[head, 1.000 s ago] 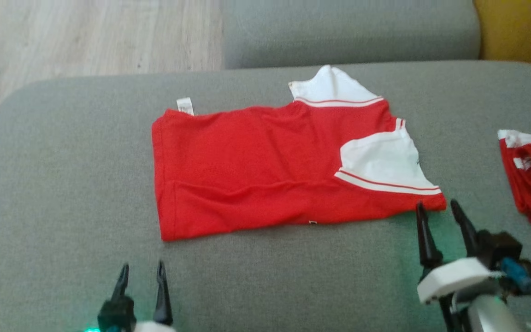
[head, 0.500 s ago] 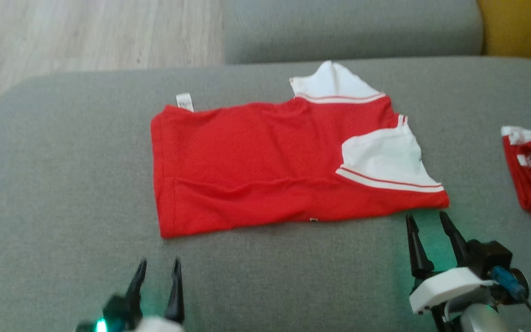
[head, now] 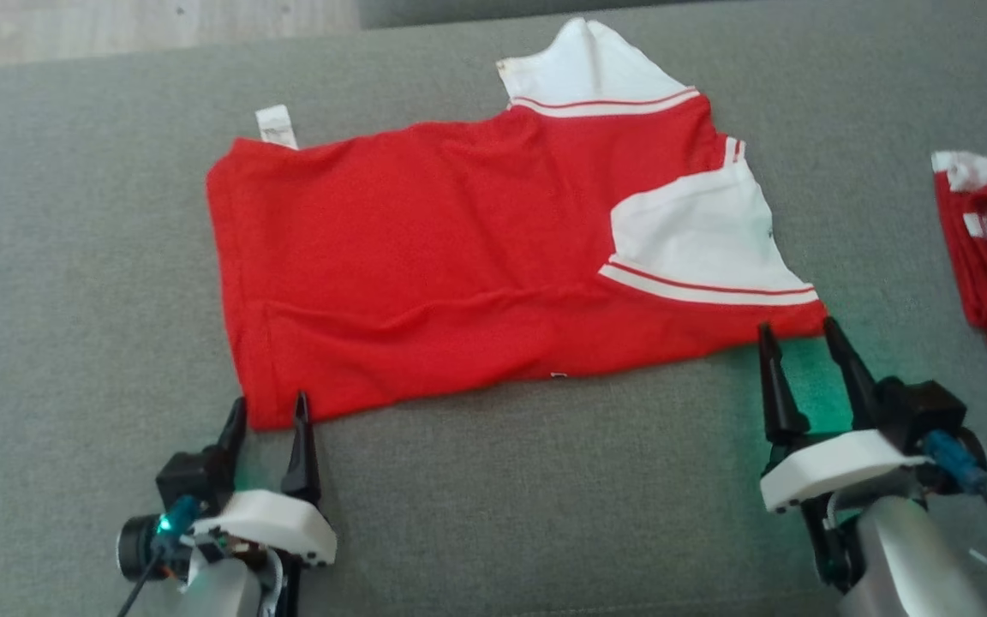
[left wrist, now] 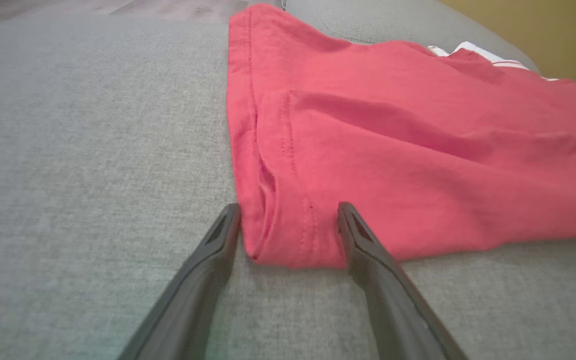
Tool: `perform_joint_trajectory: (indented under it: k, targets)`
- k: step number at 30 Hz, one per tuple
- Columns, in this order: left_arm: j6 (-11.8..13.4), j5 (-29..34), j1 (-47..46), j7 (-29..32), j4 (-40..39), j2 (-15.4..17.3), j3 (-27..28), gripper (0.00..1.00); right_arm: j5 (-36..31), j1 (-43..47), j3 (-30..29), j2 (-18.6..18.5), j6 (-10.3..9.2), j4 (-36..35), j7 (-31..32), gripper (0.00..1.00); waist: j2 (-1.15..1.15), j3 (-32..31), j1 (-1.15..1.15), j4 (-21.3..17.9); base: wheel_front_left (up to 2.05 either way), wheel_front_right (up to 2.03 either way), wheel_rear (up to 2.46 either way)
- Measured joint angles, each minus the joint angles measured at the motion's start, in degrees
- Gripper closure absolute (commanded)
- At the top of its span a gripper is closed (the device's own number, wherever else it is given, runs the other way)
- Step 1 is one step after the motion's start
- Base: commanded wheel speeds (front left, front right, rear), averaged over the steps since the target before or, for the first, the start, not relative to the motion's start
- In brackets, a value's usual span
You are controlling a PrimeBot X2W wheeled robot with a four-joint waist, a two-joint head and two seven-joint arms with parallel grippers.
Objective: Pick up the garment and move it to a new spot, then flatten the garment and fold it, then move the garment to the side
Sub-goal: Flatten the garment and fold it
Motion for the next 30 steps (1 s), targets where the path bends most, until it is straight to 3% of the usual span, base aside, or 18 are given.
perform_joint_trajectory:
  k: [1,2,3,4,5,11,18,25,26,28,30]
  targets:
    - [0.0,0.0,-0.23,-0.01,0.22,0.0,0.2,0.0,0.0,-0.21,-0.25,0.0,0.0,-0.04,0.0,0.0,0.0,0.44,0.0,-0.23,0.0,0.0,0.0]
    - [-0.02,0.0,-0.58,-0.05,0.24,0.01,0.4,0.14,0.0,-0.55,-0.54,0.0,0.0,-0.05,0.0,0.0,0.0,0.81,0.0,-0.42,0.0,0.0,0.0]
    - [-0.4,0.0,-1.1,-0.07,0.29,0.01,0.52,0.47,0.0,-0.87,-0.75,0.0,0.0,-0.16,0.0,0.0,0.0,1.11,-0.01,-0.54,0.0,0.0,0.0]
    - [-0.79,0.0,-1.56,-0.07,0.24,0.02,0.54,0.66,0.0,-1.13,-0.91,0.0,0.0,-0.3,0.0,0.0,0.0,1.32,0.0,-0.58,0.0,0.0,0.0]
    - [-1.0,0.0,-1.97,-0.05,0.22,0.01,0.49,1.0,0.0,-1.34,-1.05,0.0,0.0,-0.31,0.0,0.0,0.0,1.47,0.0,-0.54,0.0,0.0,0.0]
    - [-0.36,-0.74,-1.46,0.0,-3.68,-0.12,0.21,1.0,0.47,-2.57,-4.22,0.01,0.0,0.98,0.0,0.0,0.0,1.41,-0.01,0.48,0.0,0.0,0.0]
    - [0.66,-3.04,2.47,0.0,-7.64,-0.12,-0.34,1.0,-1.77,-4.63,-8.21,0.0,0.0,8.75,0.0,0.0,0.0,1.24,-0.02,2.67,0.0,0.0,0.0]
    - [0.66,-4.12,2.98,-0.01,-8.44,-0.13,-1.62,1.0,2.16,-8.76,-5.84,-0.18,0.0,17.8,-0.44,0.0,0.0,1.86,-0.02,4.16,0.0,0.0,0.0]
    - [0.66,-4.14,2.98,0.0,-8.44,-0.13,-1.83,1.0,3.14,-9.59,-5.52,-0.18,0.0,18.7,-0.53,0.15,0.0,1.89,-0.02,4.26,0.0,0.0,0.0]
    - [0.66,-4.25,2.98,0.0,-8.39,-0.13,-2.0,1.0,4.07,-10.64,-4.76,-0.2,0.0,19.68,-0.53,1.0,0.0,1.79,-0.01,4.39,0.0,0.0,0.0]
    - [0.66,-4.56,2.99,0.0,-8.25,-0.13,-1.99,1.0,5.1,-10.81,-4.2,-0.12,0.0,20.0,-0.51,1.0,0.0,1.42,-0.01,4.42,0.0,0.0,0.0]
